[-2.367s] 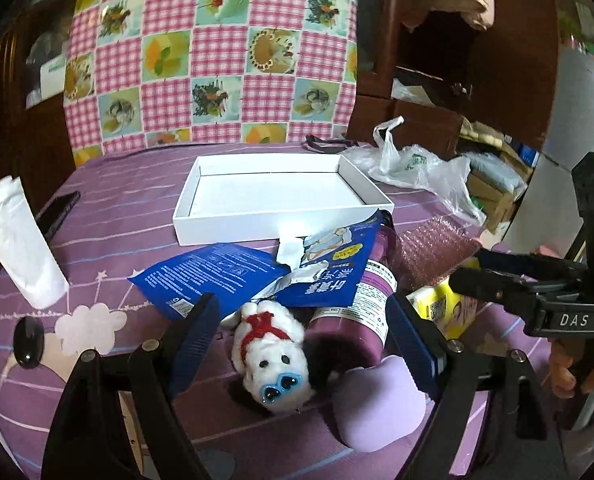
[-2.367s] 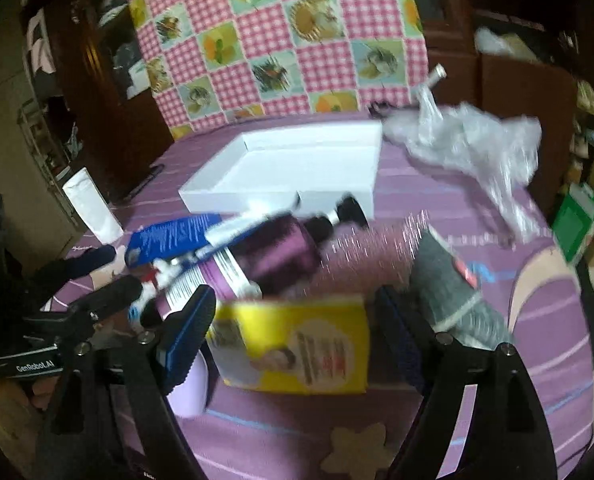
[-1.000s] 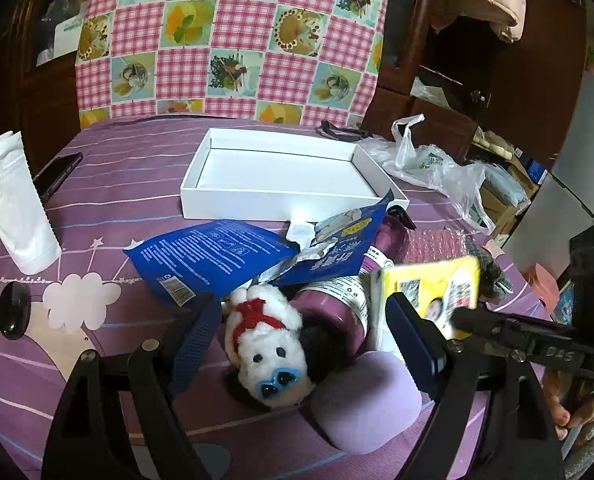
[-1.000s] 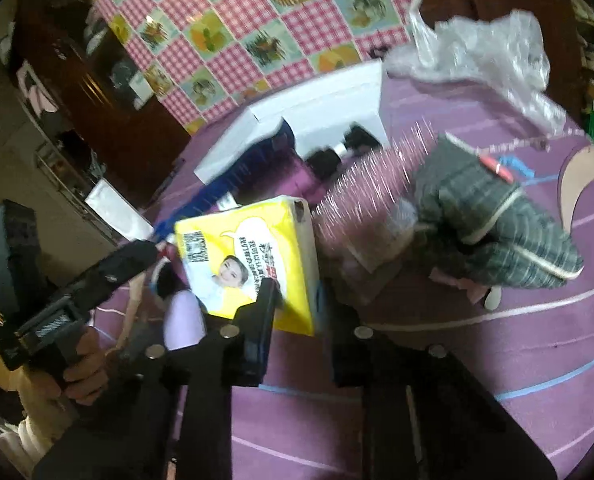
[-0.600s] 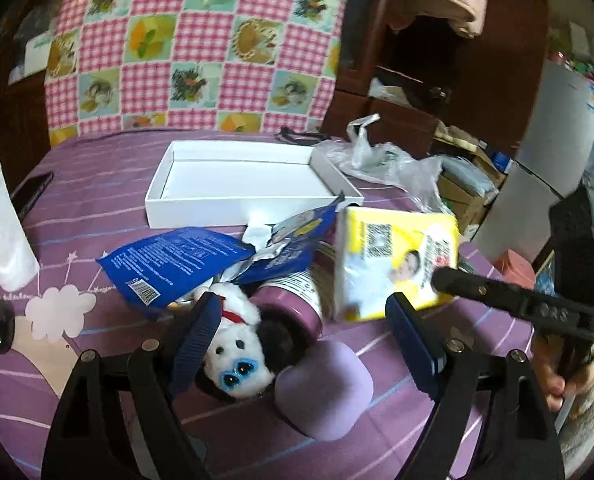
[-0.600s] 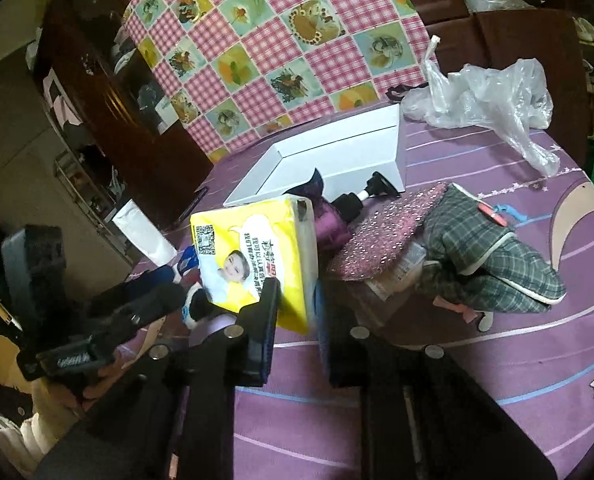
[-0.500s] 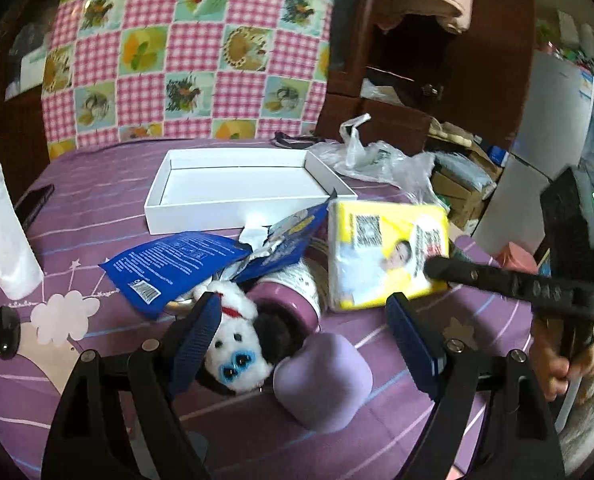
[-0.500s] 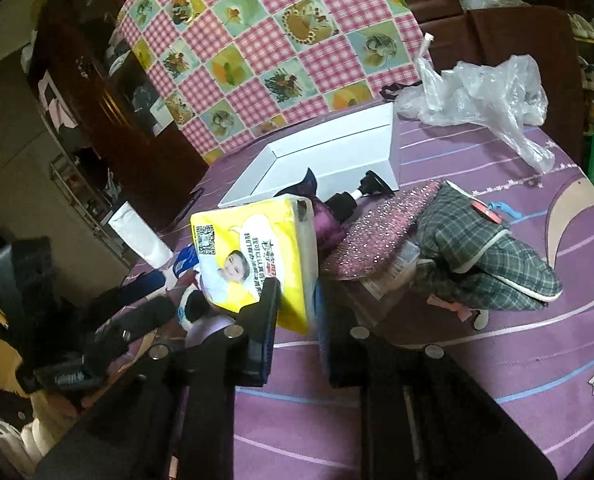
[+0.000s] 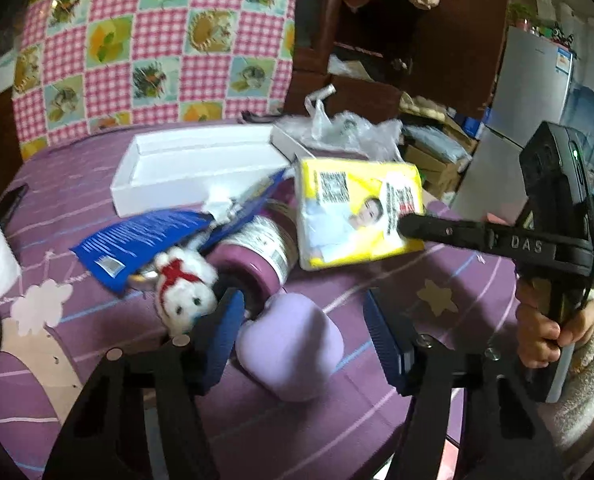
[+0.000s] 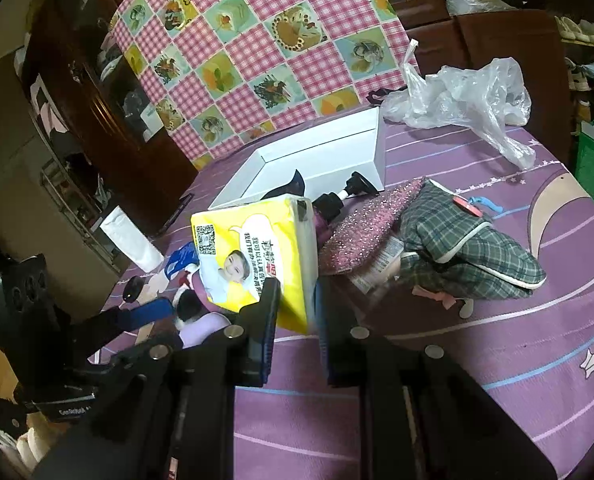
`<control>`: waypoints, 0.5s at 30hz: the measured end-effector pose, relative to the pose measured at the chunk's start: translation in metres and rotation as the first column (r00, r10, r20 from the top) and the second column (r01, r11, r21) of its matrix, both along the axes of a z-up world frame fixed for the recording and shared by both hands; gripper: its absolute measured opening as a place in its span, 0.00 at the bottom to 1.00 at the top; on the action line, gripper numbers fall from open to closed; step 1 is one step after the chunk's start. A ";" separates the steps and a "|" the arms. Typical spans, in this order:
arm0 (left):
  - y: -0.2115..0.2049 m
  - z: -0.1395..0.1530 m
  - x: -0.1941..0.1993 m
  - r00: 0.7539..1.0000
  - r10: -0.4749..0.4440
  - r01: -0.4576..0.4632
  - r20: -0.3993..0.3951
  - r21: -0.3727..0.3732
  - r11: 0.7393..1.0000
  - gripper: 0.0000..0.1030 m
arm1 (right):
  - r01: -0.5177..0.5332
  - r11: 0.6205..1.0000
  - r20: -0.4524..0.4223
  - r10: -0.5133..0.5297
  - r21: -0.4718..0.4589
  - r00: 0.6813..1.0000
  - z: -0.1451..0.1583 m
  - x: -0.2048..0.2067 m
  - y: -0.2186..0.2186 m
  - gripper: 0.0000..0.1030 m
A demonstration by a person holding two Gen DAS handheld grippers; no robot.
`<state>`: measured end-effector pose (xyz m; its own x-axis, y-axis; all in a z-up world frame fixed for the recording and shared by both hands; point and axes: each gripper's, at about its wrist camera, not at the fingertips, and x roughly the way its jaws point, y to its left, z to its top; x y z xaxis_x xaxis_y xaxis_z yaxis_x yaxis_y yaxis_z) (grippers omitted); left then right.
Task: Organize soft objects
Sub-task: 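Grasp the lavender soap with the left gripper while the right gripper holds the tissue pack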
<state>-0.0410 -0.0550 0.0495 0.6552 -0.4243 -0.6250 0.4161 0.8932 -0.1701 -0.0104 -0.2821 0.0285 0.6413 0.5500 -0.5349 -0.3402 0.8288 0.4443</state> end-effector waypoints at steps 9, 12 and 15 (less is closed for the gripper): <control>-0.015 -0.026 0.011 0.994 0.034 -0.019 -0.100 0.150 0.988 0.53 | 0.002 1.000 -0.010 -0.002 -0.010 1.000 -0.001 0.001 0.001 0.20; -0.012 -0.030 0.015 0.991 0.044 -0.027 -0.130 0.128 0.991 0.45 | 0.000 1.000 -0.009 -0.001 -0.010 1.000 -0.001 0.002 0.001 0.20; -0.009 -0.029 0.014 0.990 0.049 -0.034 -0.131 0.116 0.993 0.37 | -0.005 1.000 -0.008 0.005 -0.009 1.000 0.000 0.001 0.002 0.20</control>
